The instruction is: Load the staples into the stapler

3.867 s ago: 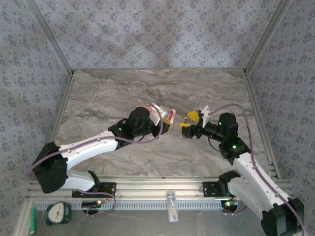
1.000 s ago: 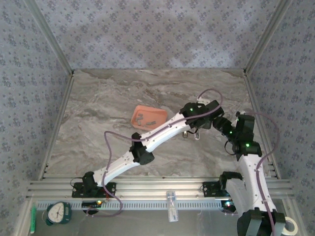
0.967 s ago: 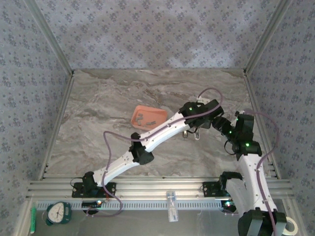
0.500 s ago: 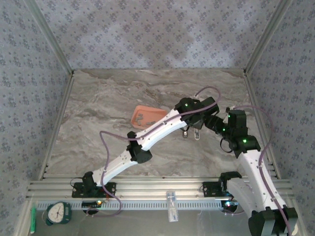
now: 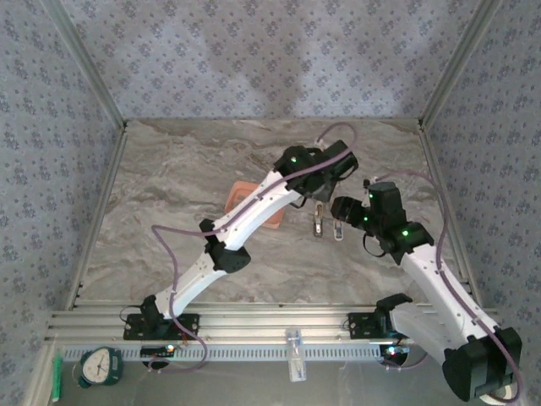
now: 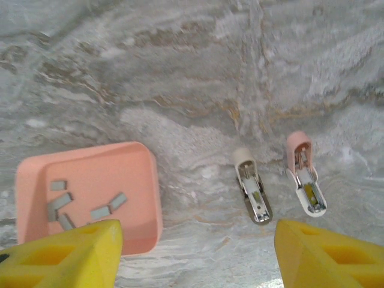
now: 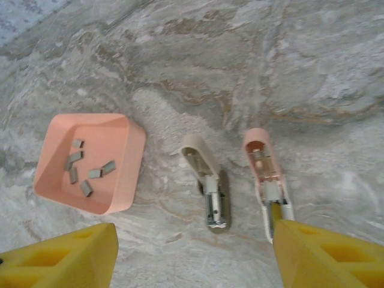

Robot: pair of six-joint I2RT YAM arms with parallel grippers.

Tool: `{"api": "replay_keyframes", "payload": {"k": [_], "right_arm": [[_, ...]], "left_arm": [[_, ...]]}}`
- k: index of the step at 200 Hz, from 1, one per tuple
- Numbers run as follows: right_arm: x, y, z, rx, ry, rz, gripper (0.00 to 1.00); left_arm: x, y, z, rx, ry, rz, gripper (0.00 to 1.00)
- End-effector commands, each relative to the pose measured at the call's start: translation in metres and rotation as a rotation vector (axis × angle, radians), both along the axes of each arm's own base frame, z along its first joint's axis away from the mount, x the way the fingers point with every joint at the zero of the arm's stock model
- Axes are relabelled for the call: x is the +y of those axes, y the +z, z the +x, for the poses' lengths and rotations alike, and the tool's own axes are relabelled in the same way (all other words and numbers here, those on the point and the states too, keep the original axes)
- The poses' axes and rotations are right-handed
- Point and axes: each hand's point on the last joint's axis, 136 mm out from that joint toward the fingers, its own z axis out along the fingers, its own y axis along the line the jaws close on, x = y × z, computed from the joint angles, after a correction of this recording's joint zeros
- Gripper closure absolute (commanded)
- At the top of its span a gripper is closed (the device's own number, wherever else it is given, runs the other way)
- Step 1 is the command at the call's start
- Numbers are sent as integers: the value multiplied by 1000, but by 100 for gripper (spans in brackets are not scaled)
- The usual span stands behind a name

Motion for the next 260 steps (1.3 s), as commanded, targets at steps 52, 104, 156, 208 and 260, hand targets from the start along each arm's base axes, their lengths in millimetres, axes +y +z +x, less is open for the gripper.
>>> {"api": "replay_keyframes", "payload": {"k": [52, 104, 156, 208, 260], "right_arm": [[64, 20, 22, -56, 135, 32, 29], [111, 5, 34, -5, 224, 27, 28], [146, -38, 63, 133, 229, -93, 27], [164, -82, 84, 237, 230, -169, 26], [176, -104, 85, 289, 269, -153, 25]], "left_arm": [[130, 47, -11, -8, 140, 287, 32], [203, 26, -23, -32, 237, 65, 29], [233, -12, -7, 1, 267, -222, 25], [234, -75, 38, 65, 283, -386, 23], [232, -140, 81, 132, 311, -397, 19]]}}
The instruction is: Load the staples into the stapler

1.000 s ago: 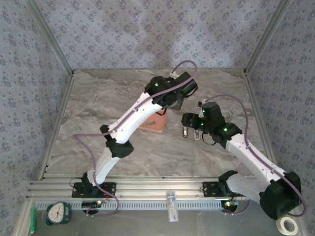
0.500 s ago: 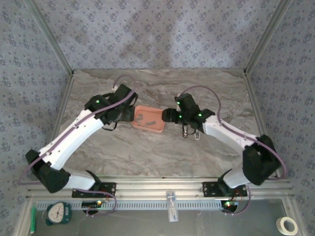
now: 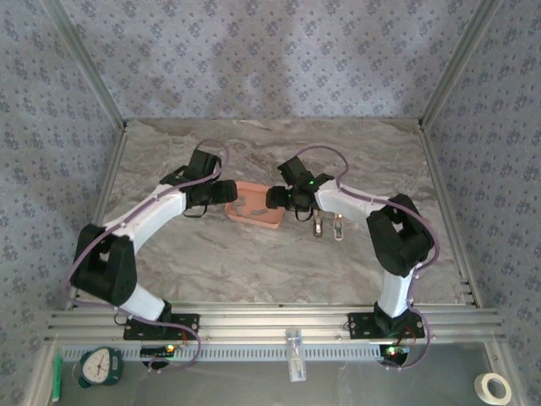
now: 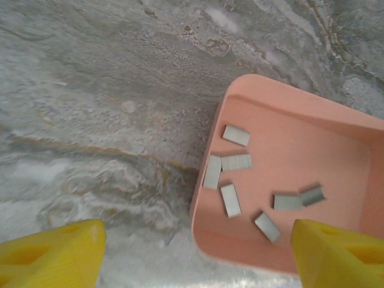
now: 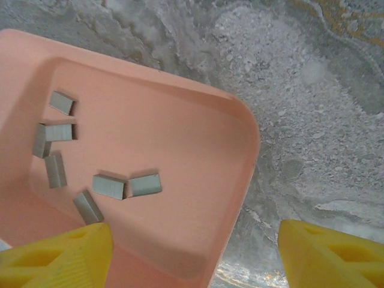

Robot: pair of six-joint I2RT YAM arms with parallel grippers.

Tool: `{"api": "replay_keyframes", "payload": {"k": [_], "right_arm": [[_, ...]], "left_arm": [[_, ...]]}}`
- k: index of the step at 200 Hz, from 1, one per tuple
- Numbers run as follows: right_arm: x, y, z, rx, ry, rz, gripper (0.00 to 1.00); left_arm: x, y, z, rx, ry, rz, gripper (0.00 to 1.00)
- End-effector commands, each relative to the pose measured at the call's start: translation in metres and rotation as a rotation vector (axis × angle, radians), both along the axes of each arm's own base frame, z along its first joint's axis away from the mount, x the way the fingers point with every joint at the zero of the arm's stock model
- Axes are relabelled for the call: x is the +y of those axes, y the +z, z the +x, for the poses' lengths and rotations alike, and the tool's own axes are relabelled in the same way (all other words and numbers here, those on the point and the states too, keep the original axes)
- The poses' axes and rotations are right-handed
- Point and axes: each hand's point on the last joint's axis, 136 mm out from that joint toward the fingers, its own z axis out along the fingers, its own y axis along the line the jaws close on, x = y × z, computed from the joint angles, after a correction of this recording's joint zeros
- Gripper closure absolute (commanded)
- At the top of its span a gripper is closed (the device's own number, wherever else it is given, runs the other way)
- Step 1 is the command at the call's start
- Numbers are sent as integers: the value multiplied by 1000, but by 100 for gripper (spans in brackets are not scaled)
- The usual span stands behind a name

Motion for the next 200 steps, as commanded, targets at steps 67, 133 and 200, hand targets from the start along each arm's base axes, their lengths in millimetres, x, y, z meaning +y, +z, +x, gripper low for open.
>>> {"api": "replay_keyframes", "payload": {"k": [67, 133, 200], "right_arm": [[14, -12, 4, 40, 24, 34, 29], [27, -9, -4, 45, 65, 96, 39], [16, -8, -35, 59, 82, 63, 44]], "left_arm": [[-39, -45, 44, 27, -71, -146, 28], [-54, -52, 18, 49, -106, -256, 46], [-55, -50, -20, 60, -92, -284, 52]]}}
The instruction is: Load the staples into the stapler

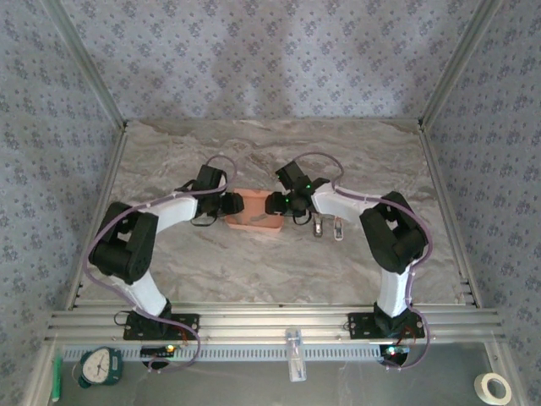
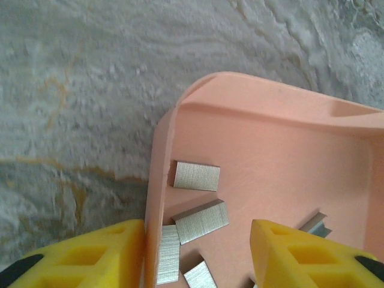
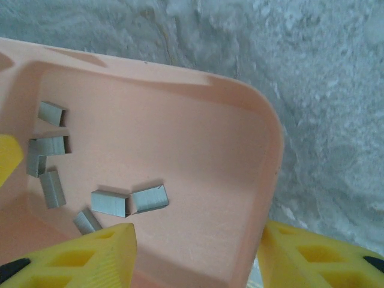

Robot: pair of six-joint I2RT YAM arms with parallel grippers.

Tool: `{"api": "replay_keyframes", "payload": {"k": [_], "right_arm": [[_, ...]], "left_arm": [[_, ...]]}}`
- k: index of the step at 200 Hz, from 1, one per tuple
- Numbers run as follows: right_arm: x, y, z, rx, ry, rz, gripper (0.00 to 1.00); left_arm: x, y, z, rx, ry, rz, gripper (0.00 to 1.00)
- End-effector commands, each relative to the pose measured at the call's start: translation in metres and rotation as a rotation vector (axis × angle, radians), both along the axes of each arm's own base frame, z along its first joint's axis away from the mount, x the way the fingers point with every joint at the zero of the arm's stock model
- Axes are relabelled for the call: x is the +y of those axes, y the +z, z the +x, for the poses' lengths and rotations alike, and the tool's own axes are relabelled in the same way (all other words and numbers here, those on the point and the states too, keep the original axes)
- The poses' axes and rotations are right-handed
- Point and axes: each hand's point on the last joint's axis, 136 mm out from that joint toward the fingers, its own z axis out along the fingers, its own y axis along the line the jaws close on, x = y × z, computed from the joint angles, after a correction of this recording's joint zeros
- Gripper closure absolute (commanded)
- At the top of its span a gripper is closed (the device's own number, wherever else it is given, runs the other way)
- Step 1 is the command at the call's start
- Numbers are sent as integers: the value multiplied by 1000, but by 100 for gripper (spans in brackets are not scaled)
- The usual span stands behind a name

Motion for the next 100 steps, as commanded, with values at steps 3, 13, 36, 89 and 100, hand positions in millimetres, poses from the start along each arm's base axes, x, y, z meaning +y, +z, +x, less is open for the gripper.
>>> {"api": "replay_keyframes", "payload": {"k": [3, 13, 36, 89, 100], "right_arm": [[0, 8, -22, 8, 26, 11, 44], [-3, 8, -28, 11, 29, 5, 44], [-9, 6, -42, 25, 38, -12, 44], [-30, 27, -61, -20, 39, -72, 34], [-35, 38, -62, -45, 39, -85, 34]], "left_arm": [[-17, 19, -15, -25, -22, -82, 52], [-16, 17, -23, -21, -14, -79, 52], [-15, 5, -43, 16, 4, -75, 49], [15, 6, -69, 11, 80, 14, 31], [24, 16, -72, -14, 90, 39, 29]]}}
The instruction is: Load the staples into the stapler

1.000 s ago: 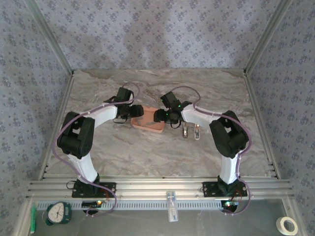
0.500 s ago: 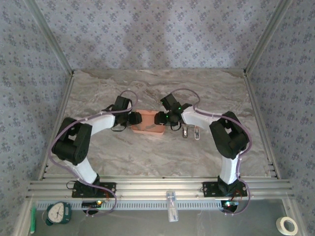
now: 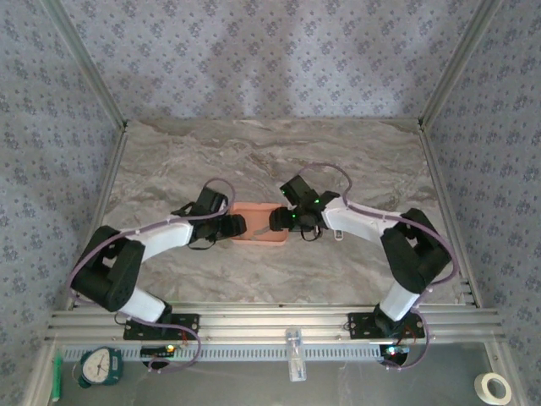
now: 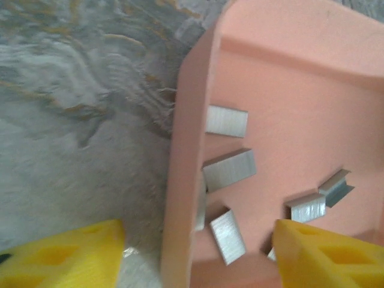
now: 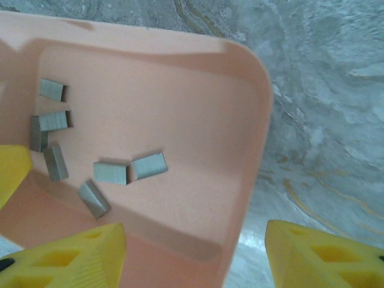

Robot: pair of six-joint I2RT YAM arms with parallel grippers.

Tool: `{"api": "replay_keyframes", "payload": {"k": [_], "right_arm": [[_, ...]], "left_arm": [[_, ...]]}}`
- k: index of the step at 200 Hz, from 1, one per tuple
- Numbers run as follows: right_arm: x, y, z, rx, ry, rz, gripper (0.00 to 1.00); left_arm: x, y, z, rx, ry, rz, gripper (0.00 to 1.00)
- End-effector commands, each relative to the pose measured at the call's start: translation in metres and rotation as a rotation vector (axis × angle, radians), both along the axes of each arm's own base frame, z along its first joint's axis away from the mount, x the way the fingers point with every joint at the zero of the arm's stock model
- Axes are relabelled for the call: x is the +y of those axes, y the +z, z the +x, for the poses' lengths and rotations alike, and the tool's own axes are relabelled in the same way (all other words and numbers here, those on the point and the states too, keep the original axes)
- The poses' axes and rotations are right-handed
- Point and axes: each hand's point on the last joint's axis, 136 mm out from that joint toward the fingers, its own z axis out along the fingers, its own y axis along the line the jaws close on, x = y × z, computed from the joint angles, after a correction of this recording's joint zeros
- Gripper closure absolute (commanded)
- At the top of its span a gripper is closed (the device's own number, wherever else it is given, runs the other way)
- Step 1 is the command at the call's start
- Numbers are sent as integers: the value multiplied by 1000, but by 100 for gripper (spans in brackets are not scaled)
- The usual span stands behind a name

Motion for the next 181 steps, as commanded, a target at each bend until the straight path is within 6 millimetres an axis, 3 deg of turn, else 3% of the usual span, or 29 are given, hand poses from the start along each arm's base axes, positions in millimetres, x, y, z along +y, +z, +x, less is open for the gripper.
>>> {"api": "replay_keyframes", "payload": {"k": [1, 32, 76, 133, 181], "right_arm": [[-15, 25, -5, -56, -6, -45, 34], [-18, 53, -13, -141, 123, -74, 35], [-2, 77, -23, -164, 418, -164, 40], [29, 71, -20, -67, 627, -304, 41], [43, 42, -14, 68, 659, -360, 40]], "left_arm": [[19, 24, 0, -70, 53, 48, 29], [35, 48, -6, -146, 43, 71, 26], [51, 50, -5, -164, 31, 33, 27], [65, 54, -3, -130, 70, -9, 28], [82, 54, -2, -113, 140, -33, 31]]}}
